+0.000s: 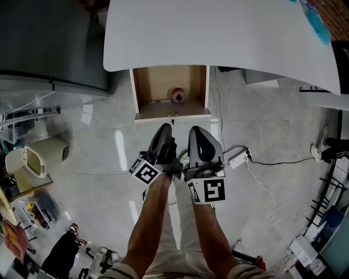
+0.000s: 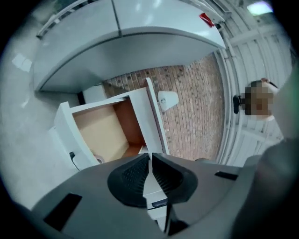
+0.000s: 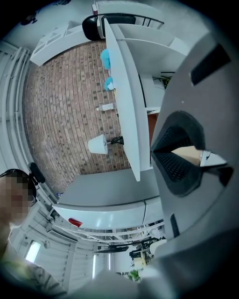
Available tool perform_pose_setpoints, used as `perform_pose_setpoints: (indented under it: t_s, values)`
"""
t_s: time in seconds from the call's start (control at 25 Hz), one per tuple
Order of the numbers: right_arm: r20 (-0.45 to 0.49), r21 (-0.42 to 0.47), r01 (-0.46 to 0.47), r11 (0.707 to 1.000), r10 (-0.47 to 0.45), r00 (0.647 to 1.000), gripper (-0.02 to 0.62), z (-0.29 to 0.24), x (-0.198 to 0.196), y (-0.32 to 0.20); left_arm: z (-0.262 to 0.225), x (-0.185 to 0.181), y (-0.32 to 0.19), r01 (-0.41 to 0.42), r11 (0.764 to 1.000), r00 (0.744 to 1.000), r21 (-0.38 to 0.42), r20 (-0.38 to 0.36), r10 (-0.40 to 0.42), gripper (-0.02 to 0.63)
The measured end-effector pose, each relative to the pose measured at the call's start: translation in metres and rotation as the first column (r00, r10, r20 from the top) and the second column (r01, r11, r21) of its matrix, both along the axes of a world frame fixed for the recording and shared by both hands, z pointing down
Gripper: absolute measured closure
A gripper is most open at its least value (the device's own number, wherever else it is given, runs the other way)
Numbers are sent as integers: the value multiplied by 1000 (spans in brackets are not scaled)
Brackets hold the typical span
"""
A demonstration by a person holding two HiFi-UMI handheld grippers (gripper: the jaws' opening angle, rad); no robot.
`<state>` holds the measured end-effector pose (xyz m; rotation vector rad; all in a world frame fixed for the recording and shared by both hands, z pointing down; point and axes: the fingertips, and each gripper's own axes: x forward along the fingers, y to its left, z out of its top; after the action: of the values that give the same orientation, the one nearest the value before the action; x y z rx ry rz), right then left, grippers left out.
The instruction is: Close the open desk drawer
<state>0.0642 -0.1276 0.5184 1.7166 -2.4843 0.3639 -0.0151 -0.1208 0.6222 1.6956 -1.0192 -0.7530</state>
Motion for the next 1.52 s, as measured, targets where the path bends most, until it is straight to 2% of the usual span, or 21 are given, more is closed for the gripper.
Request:
perform_pose_setpoints:
  t_s: [0.08,0.24,0.56,0.76,1.04,1.2,1.32,1.52]
  values:
    - [-2,-6,3,1000,-3,1000,584,4,1,0,18,0,3,6,1000,999,-22,-44,-7,595]
    - [-6,-15,1,1000,-1,1000,584,10,3,0,47,-4,10,42,995,991,-87,-121,-52,535]
    - [1,-21,1,1000,-1,1000,584,18,4,-1,100,1,22,57,987,977,-152,-197,-86,496]
    - [-1,-27,7,1000,-7,1000,584,22,4,2,133,-1,21,98,974,959,-205,-243,-147,491]
    - [0,-32,11,999,-11,1000,584,29,4,5,166,1,17,91,962,951,-258,-264,-160,480]
    - [-1,-44,8,999,-8,1000,584,32,2,5,178,2,12,86,958,959,-272,-239,-154,480]
    - [-4,-48,10,999,-11,1000,584,35,3,4,187,3,6,97,950,955,-296,-242,-173,481]
    - [-7,-58,13,998,-13,1000,584,41,2,1,192,-2,-13,127,950,945,-287,-257,-204,480]
